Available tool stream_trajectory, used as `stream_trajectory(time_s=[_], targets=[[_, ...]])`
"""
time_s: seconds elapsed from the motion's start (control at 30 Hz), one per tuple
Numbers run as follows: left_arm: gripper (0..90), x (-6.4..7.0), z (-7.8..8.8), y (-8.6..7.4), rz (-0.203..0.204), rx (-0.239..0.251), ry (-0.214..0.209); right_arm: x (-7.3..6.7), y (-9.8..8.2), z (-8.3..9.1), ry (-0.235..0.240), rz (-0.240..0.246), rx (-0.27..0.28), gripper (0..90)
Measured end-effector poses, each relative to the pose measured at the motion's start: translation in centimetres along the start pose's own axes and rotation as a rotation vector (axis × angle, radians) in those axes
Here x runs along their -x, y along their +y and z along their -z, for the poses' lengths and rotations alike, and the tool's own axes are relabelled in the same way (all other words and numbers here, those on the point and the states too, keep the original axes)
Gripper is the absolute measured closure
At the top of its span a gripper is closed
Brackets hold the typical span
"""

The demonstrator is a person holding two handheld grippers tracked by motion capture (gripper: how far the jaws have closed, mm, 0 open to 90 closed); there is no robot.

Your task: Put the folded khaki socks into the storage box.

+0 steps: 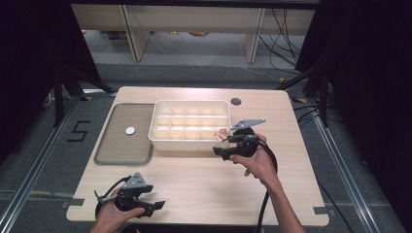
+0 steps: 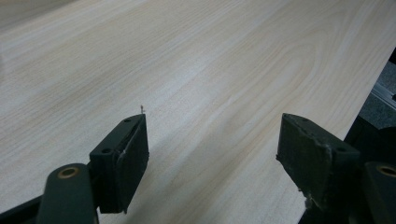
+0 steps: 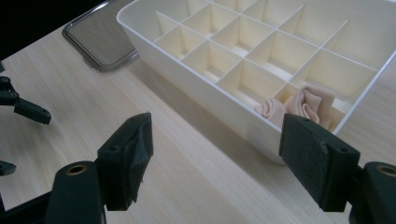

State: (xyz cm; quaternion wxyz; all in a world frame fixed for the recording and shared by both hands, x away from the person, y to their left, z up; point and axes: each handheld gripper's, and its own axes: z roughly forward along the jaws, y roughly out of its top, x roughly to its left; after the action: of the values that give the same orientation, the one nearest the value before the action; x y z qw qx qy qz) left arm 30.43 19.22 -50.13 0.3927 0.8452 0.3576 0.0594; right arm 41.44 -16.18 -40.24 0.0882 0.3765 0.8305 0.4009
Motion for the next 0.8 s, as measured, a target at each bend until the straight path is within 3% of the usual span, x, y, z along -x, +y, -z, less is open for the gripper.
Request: stream_trajectory(time_s=[0.1, 0.17, 0.2, 0.27, 0.37, 0.4, 0.5, 0.53, 0.63, 0.67, 0.7, 0.8], targets=[[24.5, 0.1, 0.0, 0.0, 0.002, 0.007, -0.006, -0.2, -0.3, 0.0, -0.013, -0.007, 0.029, 25.2], [24.5, 0.0, 0.1, 0.0, -0.012, -0.002, -0.005, -0.2, -0.4, 0.3, 0.007, -0.015, 0.014, 24.8], [24.5, -0.1, 0.2, 0.1, -0.018, -0.004, -0.005, -0.2, -0.5, 0.3, -0.008, -0.002, 0.031, 24.7], [24.5, 0.0, 0.2, 0.1, -0.017, -0.003, -0.004, -0.3, -0.6, 0.6, -0.005, -0.011, 0.011, 24.5], [24.5, 0.0, 0.2, 0.1, -0.017, -0.003, -0.004, -0.5, -1.0, 0.3, -0.002, -0.004, 0.035, 24.0], [24.5, 0.0, 0.2, 0.1, -0.017, -0.004, -0.004, -0.4, -1.0, 0.5, 0.0, -0.009, 0.008, 23.8], [24.5, -0.1, 0.2, 0.1, -0.016, 0.002, -0.004, -0.6, -1.3, 0.4, 0.012, -0.026, 0.003, 23.4], [24.5, 0.1, 0.1, 0.1, 0.007, 0.022, -0.004, -0.6, -1.4, 0.5, -0.001, -0.013, -0.001, 23.2], [24.5, 0.1, 0.1, 0.0, 0.004, 0.021, -0.004, -0.7, -1.6, 0.5, 0.005, -0.017, 0.004, 22.1], [24.5, 0.1, 0.1, 0.0, 0.006, 0.022, -0.004, -0.6, -1.8, 0.3, -0.005, -0.002, 0.036, 21.5], [24.5, 0.1, 0.2, 0.1, -0.001, 0.017, -0.005, -0.8, -1.8, 0.5, 0.007, -0.023, 0.001, 21.0], [24.5, 0.0, 0.3, 0.1, -0.014, 0.012, -0.003, -0.8, -2.3, 0.3, 0.021, -0.021, 0.009, 20.1]])
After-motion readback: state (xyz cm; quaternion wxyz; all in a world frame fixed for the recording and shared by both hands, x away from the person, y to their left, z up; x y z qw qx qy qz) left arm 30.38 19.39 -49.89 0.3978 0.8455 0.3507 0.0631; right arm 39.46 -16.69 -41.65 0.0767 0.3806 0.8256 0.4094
